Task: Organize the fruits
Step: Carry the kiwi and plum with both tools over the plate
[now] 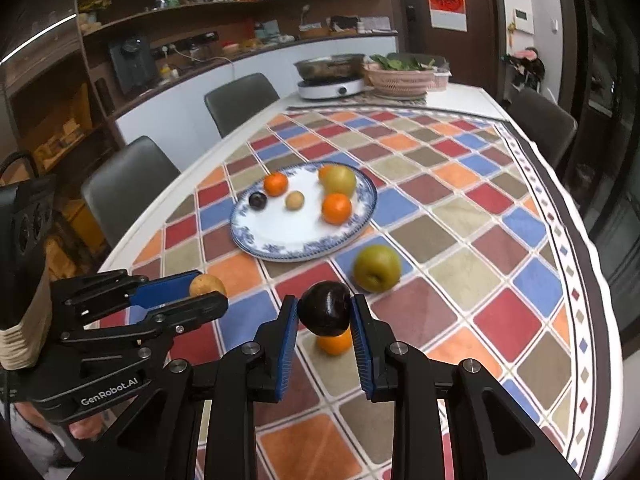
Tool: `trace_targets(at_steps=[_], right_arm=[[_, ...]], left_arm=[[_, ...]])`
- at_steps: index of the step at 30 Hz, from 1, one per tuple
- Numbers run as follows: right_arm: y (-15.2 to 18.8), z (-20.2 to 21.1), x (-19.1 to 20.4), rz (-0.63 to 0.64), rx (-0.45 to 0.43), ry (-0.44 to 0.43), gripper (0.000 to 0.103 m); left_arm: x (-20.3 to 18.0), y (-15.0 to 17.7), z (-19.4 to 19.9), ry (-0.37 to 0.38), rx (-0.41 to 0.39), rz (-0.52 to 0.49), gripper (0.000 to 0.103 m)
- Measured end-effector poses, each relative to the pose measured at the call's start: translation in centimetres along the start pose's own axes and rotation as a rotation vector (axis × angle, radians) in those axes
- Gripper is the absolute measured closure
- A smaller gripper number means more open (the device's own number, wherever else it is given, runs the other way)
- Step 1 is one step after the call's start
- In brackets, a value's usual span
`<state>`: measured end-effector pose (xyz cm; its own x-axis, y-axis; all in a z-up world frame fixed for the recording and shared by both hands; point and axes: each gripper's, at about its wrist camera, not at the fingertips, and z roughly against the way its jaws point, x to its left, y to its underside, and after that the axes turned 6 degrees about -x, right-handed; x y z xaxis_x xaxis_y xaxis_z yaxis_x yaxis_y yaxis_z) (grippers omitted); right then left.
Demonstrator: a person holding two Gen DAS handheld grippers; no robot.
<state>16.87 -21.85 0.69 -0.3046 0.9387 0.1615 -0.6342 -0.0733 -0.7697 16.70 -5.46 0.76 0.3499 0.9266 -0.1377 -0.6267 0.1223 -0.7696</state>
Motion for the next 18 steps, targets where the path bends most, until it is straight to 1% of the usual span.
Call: trace_targets(at_steps=[9,12,18], right_arm=[[-2.7,0.0,1.8,0.056,-0.049,-0.016,0.075],[-4.0,-0.3,2.4,0.074,-0.070,-0.023,0.075],[-5.9,-1.1,3.2,0.086,-0.088,-0.043,0.075]], left_arm=[[1.5,-2.5,2.3,-0.044,-0.086,-0.023,0.074],[2.4,-3.6,2.6,-0.020,-0.096,-0.003,0.074],[3.2,-5.7,3.0,-0.043,-0.132,-0.033,0.074]])
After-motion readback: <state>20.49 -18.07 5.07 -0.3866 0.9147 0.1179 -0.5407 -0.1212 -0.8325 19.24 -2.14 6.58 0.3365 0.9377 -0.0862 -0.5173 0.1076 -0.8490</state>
